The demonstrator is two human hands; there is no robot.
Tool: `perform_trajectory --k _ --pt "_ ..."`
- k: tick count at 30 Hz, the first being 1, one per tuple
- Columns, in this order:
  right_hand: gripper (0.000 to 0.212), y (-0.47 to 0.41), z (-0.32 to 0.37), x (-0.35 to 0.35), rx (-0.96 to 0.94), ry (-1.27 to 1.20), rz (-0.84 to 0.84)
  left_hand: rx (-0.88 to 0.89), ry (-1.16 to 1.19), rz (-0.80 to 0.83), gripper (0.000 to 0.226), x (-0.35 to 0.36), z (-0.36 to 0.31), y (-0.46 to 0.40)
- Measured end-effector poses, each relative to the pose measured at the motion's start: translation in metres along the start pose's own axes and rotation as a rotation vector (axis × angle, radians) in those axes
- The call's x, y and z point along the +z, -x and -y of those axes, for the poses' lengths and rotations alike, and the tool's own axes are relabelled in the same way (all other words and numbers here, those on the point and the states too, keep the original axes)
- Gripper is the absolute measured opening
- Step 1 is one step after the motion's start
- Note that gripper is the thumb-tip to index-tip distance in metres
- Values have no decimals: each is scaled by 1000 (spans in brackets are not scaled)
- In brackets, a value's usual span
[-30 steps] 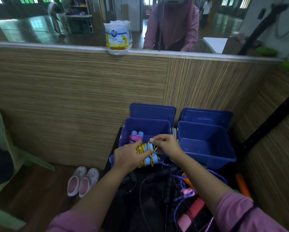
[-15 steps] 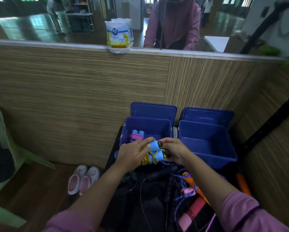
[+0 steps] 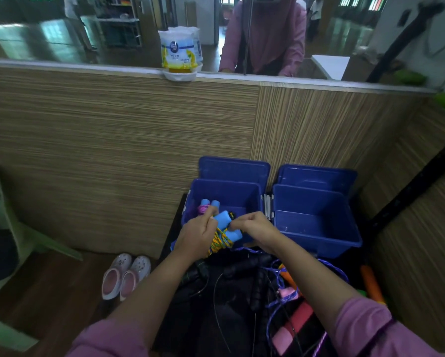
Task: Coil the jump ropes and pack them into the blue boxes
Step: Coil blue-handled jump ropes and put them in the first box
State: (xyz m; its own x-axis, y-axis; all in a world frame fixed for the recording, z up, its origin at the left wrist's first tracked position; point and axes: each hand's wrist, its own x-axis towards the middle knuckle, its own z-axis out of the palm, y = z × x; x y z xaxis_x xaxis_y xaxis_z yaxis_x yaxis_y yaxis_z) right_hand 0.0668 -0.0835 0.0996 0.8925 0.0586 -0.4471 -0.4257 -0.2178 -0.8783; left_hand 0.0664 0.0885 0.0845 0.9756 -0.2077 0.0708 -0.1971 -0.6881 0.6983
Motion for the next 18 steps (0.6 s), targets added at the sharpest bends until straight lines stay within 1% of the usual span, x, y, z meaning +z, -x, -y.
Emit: perform_trajectory --k 3,6,8,9,10,11,13,14,16,18 --pt "5 0 0 5 29 5 28 -31 46 -8 36 0 -6 -1" --pt "18 3 -3 9 66 4 -3 -47 43 7 35 4 -9 -3" --pt "13 2 -8 9 79 41 8 -45 63 16 37 9 -4 -2" --pt "14 2 -10 10 70 37 14 -61 93 14 34 12 -3 -2" --pt "26 1 -12 10 48 -14 8 -97 156 -5 32 16 -3 -3" --pt "42 -1 -14 12 15 -102 -12 -158 248 -29 32 20 -6 -5" --pt "72 -4 -18 16 -50 -266 -38 -293 399 -45 38 27 -14 -11" --pt "85 -5 -20 17 -89 -281 -12 -327 426 -31 39 31 -16 -16" --pt "106 -7 -26 18 -142 -207 70 -388 487 -2 41 36 -15 -24" --pt "123 -8 -29 16 -162 -120 102 -439 583 24 55 38 -11 -31"
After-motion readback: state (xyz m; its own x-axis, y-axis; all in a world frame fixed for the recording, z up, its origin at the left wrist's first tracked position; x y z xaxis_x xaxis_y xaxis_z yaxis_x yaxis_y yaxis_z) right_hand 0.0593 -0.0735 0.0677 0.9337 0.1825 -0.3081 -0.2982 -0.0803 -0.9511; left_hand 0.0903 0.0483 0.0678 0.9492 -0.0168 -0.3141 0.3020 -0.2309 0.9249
